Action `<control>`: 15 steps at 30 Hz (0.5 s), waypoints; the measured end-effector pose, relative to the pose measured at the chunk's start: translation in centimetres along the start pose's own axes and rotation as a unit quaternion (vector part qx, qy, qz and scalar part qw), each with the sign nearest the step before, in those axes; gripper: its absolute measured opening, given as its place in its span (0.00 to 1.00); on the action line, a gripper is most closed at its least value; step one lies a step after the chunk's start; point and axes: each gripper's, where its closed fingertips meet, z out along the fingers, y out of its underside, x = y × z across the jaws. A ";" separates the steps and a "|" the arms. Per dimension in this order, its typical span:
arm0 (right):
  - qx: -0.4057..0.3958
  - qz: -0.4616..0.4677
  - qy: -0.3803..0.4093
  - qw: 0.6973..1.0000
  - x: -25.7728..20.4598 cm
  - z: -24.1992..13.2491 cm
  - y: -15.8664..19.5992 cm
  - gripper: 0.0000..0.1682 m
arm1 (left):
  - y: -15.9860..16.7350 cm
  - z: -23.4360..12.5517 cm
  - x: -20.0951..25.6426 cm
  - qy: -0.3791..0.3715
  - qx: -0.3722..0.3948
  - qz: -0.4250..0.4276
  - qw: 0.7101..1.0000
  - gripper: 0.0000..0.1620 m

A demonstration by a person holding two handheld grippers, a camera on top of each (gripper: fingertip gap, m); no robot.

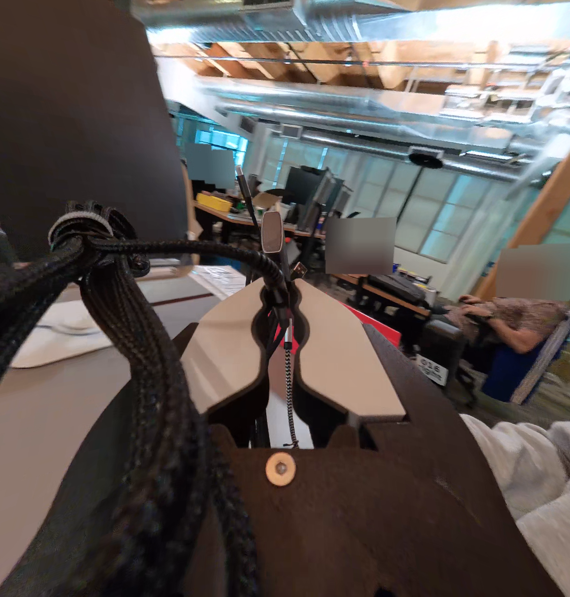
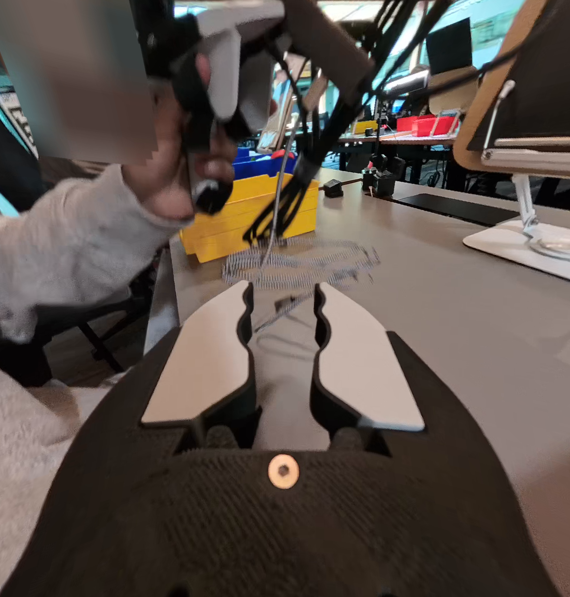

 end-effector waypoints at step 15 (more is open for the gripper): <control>-0.037 0.130 0.105 0.985 8.7 -0.5 2.7 0.06 | 17.5 5.8 2.0 0.091 -0.099 -0.169 0.976 0.05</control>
